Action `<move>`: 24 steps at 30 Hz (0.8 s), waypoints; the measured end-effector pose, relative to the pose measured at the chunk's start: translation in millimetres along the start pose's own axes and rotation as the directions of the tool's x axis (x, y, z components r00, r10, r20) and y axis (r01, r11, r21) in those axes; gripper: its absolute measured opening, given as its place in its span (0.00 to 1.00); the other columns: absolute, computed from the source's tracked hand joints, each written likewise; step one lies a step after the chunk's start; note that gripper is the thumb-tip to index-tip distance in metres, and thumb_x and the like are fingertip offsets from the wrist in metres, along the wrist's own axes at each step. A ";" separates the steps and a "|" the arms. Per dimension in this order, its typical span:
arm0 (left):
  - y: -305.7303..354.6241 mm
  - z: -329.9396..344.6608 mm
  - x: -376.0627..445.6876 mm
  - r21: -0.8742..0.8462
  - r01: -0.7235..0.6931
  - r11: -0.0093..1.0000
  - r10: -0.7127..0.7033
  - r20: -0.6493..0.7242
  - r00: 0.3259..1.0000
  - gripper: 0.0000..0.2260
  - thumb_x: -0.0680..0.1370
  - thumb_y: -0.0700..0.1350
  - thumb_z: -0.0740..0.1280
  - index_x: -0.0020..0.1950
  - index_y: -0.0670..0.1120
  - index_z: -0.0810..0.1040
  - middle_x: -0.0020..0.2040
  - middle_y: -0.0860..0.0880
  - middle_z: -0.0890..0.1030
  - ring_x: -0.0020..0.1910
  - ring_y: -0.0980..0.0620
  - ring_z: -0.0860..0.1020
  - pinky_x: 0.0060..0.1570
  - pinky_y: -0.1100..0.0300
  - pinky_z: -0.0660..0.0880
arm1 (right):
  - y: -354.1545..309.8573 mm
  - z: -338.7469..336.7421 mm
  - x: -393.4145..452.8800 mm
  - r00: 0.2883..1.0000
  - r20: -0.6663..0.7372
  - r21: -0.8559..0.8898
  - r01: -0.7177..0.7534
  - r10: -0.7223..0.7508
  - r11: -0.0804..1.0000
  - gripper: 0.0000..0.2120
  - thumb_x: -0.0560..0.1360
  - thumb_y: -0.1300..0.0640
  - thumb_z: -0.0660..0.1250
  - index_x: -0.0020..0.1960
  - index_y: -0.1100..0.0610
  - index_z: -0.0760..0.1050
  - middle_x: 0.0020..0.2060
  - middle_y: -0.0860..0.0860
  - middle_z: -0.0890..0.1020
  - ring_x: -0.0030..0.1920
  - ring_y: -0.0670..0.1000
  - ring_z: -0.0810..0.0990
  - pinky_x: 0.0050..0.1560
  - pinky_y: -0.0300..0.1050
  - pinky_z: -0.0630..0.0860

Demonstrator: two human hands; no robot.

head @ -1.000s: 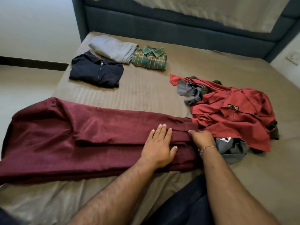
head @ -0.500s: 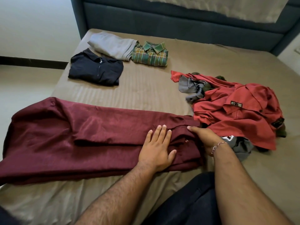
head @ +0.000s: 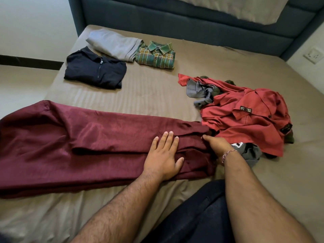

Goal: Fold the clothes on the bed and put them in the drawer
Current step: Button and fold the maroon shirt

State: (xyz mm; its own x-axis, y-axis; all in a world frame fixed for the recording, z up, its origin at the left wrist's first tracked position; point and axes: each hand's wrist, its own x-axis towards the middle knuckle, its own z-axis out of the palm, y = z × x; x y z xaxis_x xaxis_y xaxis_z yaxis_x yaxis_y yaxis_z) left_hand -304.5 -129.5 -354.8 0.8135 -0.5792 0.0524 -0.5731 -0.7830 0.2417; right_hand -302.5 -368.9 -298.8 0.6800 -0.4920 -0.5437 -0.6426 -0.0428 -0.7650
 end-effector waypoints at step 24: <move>0.7 -1.4 1.5 0.010 0.001 1.000 -0.002 0.006 1.000 0.37 0.82 0.66 0.48 0.86 0.49 0.47 0.86 0.45 0.44 0.85 0.47 0.40 0.82 0.41 0.43 | -17.2 -18.8 2.2 0.854 -0.437 -0.316 0.150 -0.284 0.937 0.16 0.78 0.51 0.66 0.63 0.55 0.81 0.63 0.60 0.79 0.62 0.63 0.77 0.68 0.54 0.73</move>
State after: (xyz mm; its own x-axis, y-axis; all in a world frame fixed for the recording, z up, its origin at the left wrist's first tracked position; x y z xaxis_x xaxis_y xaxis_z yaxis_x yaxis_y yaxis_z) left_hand -303.5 -130.7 -353.2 0.8137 -0.5794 0.0460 -0.5729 -0.7860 0.2324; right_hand -296.6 -385.6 -280.4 0.6083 -0.7879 -0.0963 -0.6119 -0.3882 -0.6891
